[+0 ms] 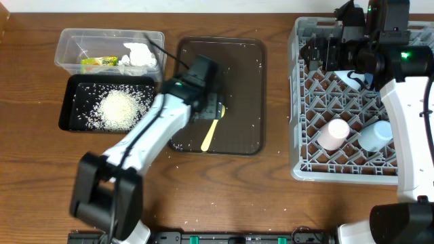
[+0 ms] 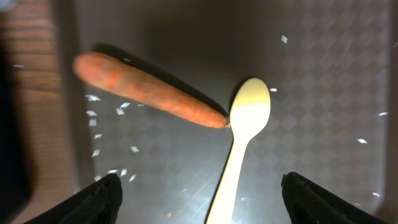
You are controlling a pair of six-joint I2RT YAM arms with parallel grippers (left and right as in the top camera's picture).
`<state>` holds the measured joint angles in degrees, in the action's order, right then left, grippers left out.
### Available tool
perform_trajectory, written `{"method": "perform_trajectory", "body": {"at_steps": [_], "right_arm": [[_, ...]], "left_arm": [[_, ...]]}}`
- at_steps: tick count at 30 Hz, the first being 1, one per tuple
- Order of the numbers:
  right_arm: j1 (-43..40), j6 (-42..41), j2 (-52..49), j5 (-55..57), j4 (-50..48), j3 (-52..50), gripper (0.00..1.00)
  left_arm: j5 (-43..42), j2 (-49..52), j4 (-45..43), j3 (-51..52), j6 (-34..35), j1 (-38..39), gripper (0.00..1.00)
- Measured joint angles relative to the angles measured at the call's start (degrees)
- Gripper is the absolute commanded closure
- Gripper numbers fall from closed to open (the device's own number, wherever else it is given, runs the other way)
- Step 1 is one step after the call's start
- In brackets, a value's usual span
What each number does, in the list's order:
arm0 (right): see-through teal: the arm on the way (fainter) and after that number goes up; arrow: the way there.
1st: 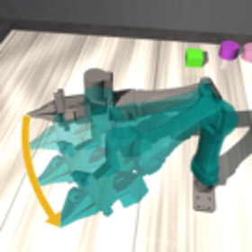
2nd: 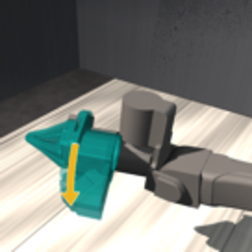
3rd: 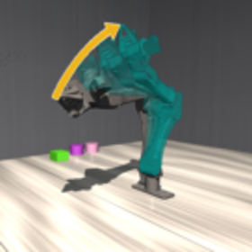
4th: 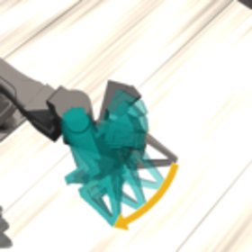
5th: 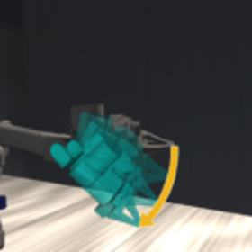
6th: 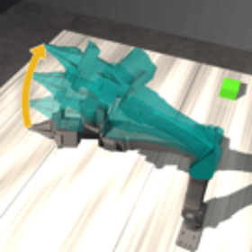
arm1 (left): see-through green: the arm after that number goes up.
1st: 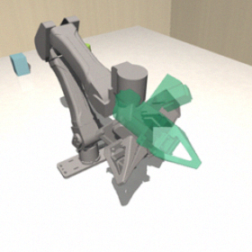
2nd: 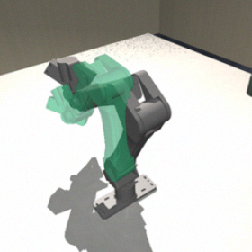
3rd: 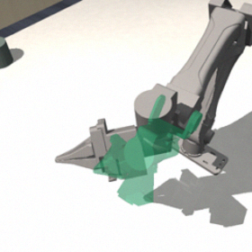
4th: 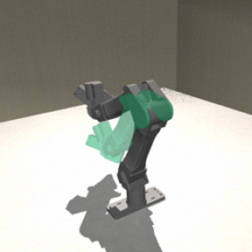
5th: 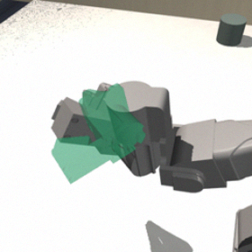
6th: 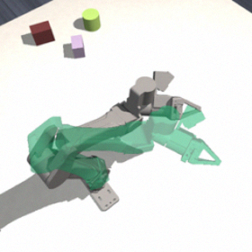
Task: Sort waste into correct bins and load items into the dishwasher rack
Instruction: 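Grasp the carrot on the brown tray with the left gripper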
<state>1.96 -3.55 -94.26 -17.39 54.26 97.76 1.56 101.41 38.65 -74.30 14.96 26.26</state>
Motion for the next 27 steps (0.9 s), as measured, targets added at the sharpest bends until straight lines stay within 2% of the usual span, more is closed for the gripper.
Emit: {"method": "perform_trajectory", "body": {"at_steps": [6,13,16,20,25,27], "right_arm": [[0.00,-0.35,-0.33,0.50,0.81,0.00,0.02],[0.00,-0.39,-3.78,0.55,1.05,0.00,0.02],[0.00,-0.39,-4.87,0.59,1.36,0.00,0.03],[0.00,-0.39,-5.49,0.70,1.70,0.00,0.03],[0.00,-0.39,-5.51,0.72,1.81,0.00,0.03],[0.00,-0.39,-5.53,0.72,1.97,0.00,0.03]], "left_arm": [[2.84,3.26,-3.13,0.02,0.28,1.07,0.16],[5.51,3.30,-6.93,0.02,8.90,-0.74,0.16],[6.60,3.93,-8.35,0.02,12.79,-1.22,0.22],[7.43,6.82,-8.48,0.02,17.44,-1.25,0.23],[7.89,9.92,-8.59,0.02,22.49,-2.08,0.36],[7.98,9.97,-9.09,0.02,23.65,-2.89,0.38]]}}
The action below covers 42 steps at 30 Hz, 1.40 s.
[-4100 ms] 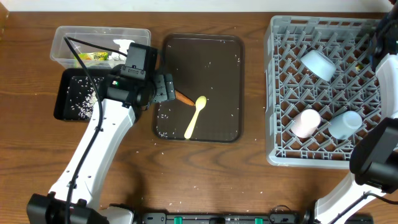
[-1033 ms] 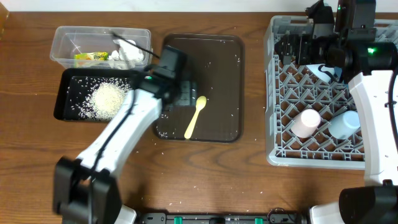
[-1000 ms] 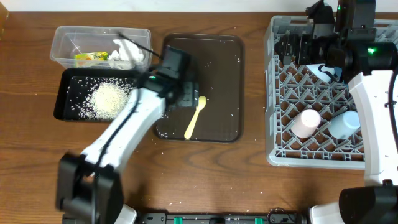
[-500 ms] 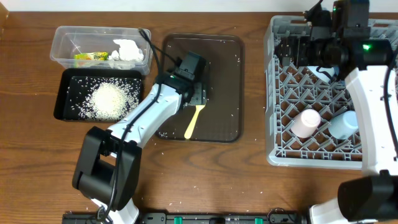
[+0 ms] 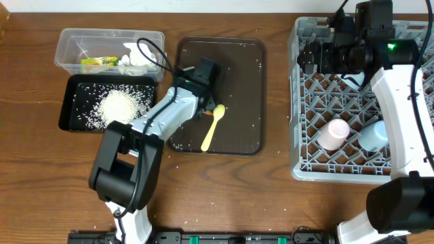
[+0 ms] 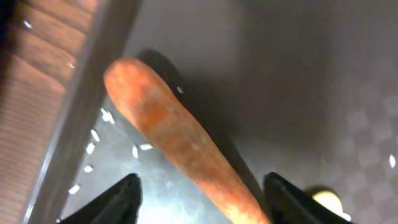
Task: Sort waste into correct bins and load items into the dishwasher rack
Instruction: 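Grasp the carrot on the brown tray with the left gripper, then carry the carrot left and drop it onto the rice in the black tray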
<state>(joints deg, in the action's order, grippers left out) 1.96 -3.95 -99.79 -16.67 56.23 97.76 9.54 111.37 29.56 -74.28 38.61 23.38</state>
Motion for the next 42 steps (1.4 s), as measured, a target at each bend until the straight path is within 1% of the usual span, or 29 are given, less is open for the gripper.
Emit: {"method": "perform_trajectory", "body": {"at_steps": [5,7,10,12,15,16,18,21,22,28,31,35,37,39,42], "right_arm": [[0.07,0.00,-0.02,0.00,0.17,0.00,0.03],[0.20,0.00,-0.02,0.00,0.17,0.00,0.03],[0.50,0.00,-0.02,-0.02,0.35,0.00,0.03],[0.61,0.00,-0.02,0.00,0.76,0.00,0.03],[0.66,0.00,-0.02,0.00,1.01,0.00,0.03],[0.66,0.00,-0.02,0.00,1.03,0.00,0.03],[0.66,0.00,-0.02,0.00,1.27,0.00,0.03],[0.66,0.00,-0.02,0.00,1.53,0.00,0.03],[0.66,0.00,-0.02,0.00,1.62,0.00,0.03],[0.66,0.00,-0.02,0.00,1.79,0.00,0.02],[0.66,0.00,-0.02,0.00,1.81,0.00,0.02],[0.66,0.00,-0.02,0.00,1.79,0.00,0.03],[0.66,0.00,-0.02,-0.04,1.64,0.00,0.04],[0.66,-0.13,-0.02,-0.52,1.33,0.00,0.05],[1.03,-0.96,-0.02,-2.05,0.24,0.00,0.06]], "left_arm": [[-0.22,0.59,-2.56,0.00,1.42,-2.03,0.38],[-0.81,1.49,-3.37,0.00,1.86,-2.71,0.44],[-2.32,2.99,-3.50,0.00,2.27,-3.58,0.56],[-3.32,3.41,-3.54,0.00,2.27,-4.13,0.60],[-4.26,3.41,-3.52,0.00,2.27,-4.87,0.60],[-4.50,3.41,-3.48,0.02,2.27,-5.01,0.62],[-4.79,3.41,-3.34,0.00,2.49,-5.20,0.70],[-5.07,3.41,-2.99,0.00,2.38,-5.27,0.86],[-5.14,3.41,-2.99,0.00,2.36,-5.27,0.88],[-6.93,2.73,-2.75,0.02,-0.59,-5.38,0.90],[-7.96,0.20,-1.64,0.04,-2.54,-5.38,0.90],[-8.48,-7.67,2.10,0.11,-5.07,-5.79,0.89],[-7.61,-13.22,5.03,0.11,-5.92,-6.88,0.89],[-6.10,-17.88,7.54,0.11,-6.32,-8.61,0.89],[-3.50,-22.95,11.32,0.09,-6.95,-13.18,0.89]]}}
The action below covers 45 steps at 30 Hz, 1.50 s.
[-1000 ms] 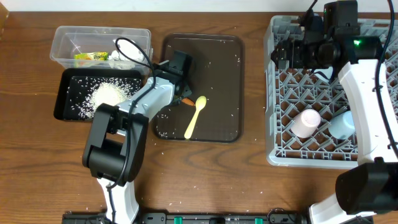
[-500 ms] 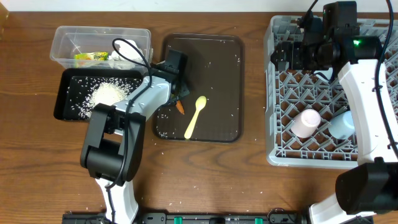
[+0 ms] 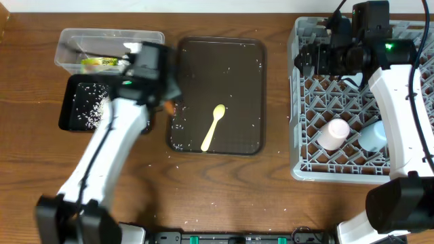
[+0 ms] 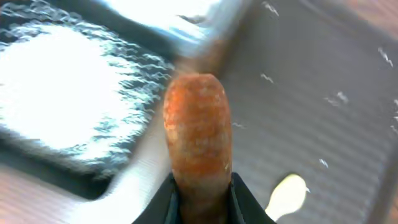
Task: Sort waste into correct bins and load items into the dishwasher rack
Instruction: 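Carry the carrot left and drop it onto the rice in the black tray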
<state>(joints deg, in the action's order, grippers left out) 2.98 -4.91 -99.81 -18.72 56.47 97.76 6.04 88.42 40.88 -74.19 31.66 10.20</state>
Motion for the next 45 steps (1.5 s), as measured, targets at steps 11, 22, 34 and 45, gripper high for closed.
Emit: {"method": "perform_trajectory", "body": {"at_steps": [11,22,34,45], "right_arm": [[11.43,-2.43,-0.02,-0.52,-6.14,0.00,0.10],[22.29,-3.67,-0.13,9.16,-8.20,0.00,0.09],[23.63,-11.45,-2.86,12.11,-9.97,0.00,0.12],[28.20,-21.81,-16.17,12.31,-13.55,0.00,0.30]], "left_arm": [[3.26,8.55,-4.17,0.37,2.99,-18.49,0.87],[3.34,21.29,-9.86,1.29,3.91,-20.50,0.65],[3.34,20.85,-7.87,1.31,4.31,-20.50,0.43],[3.41,2.32,-1.88,1.01,4.20,-20.50,0.29]]}}
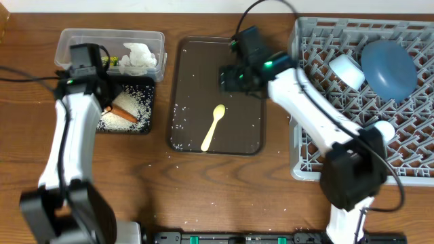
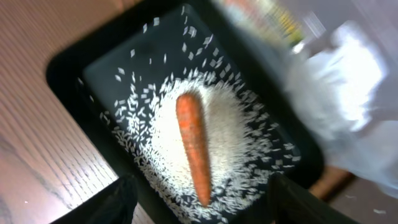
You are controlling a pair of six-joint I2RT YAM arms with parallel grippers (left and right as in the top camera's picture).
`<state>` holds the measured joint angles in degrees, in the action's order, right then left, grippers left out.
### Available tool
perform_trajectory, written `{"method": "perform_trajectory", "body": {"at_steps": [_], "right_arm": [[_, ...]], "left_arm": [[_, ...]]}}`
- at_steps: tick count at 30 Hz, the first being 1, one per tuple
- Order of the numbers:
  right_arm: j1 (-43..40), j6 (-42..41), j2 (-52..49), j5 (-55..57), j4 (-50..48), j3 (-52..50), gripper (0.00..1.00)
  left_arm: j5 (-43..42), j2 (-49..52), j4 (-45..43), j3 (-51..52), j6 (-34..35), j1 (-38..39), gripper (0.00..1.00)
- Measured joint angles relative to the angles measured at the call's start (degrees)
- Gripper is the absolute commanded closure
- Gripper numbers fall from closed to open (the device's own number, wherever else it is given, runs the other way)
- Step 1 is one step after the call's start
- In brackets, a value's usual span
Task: Sort waste into correct bins and load items into the dishwasher rack
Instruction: 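Carry the carrot left and drop it onto the rice in the black tray, then grasp the yellow spoon on the brown tray with the right gripper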
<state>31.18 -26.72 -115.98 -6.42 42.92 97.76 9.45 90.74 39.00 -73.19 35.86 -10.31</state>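
Observation:
An orange carrot (image 2: 194, 146) lies on the heap of rice in the black tray (image 2: 74, 68); the overhead view shows the carrot (image 1: 125, 112) there too. My left gripper (image 2: 202, 208) hangs open just above it, one finger on each side, nothing held. The left gripper (image 1: 106, 102) is over the tray's left part. A pale yellow spoon (image 1: 213, 127) lies on the brown tray (image 1: 251, 135). My right gripper (image 1: 229, 76) is over the far part of that tray, beyond the spoon; its jaws are hidden under the arm.
A clear bin (image 1: 74, 42) behind the black tray holds crumpled white paper (image 1: 140, 55) and a yellow wrapper. The grey dish rack (image 1: 305, 163) on the right carries a blue bowl (image 1: 388, 68) and a white cup (image 1: 346, 68). Rice grains are scattered on the brown tray.
The carrot, held in my left gripper near the black tray, now lies on the rice and the gripper is open above it. My right arm has moved from the rack to over the brown tray.
My left gripper stood open over the carrot and spoon on the brown tray, then straddled the carrot. Later it was shut on the carrot beside the black tray. Now the carrot rests on the rice. The right arm stayed at the rack until this moment.

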Motion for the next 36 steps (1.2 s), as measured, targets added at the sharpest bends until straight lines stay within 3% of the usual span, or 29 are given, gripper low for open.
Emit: {"method": "perform_trajectory", "body": {"at_steps": [5,16,25,34,36], "right_arm": [[3.67,-5.57,-5.03,0.02,-0.11,-0.02,0.37],[8.33,-15.78,-8.76,8.83,0.83,-0.02,0.48],[8.98,-18.91,-13.03,11.78,1.07,0.00,0.57],[8.90,-20.70,-13.33,13.03,0.74,1.44,0.92],[8.96,-20.85,-13.22,12.57,0.44,2.01,0.96]], "left_arm": [[-0.09,-4.63,0.48,-0.13,0.04,0.00,0.14],[-0.11,-4.63,0.68,-0.13,-0.09,-0.04,0.09],[-0.13,-4.63,0.68,-0.13,-0.07,-0.04,0.04],[-0.13,-4.63,0.68,-0.13,-0.09,-0.04,0.04],[-0.13,-4.63,0.68,-0.13,-0.09,-0.04,0.04]]}}
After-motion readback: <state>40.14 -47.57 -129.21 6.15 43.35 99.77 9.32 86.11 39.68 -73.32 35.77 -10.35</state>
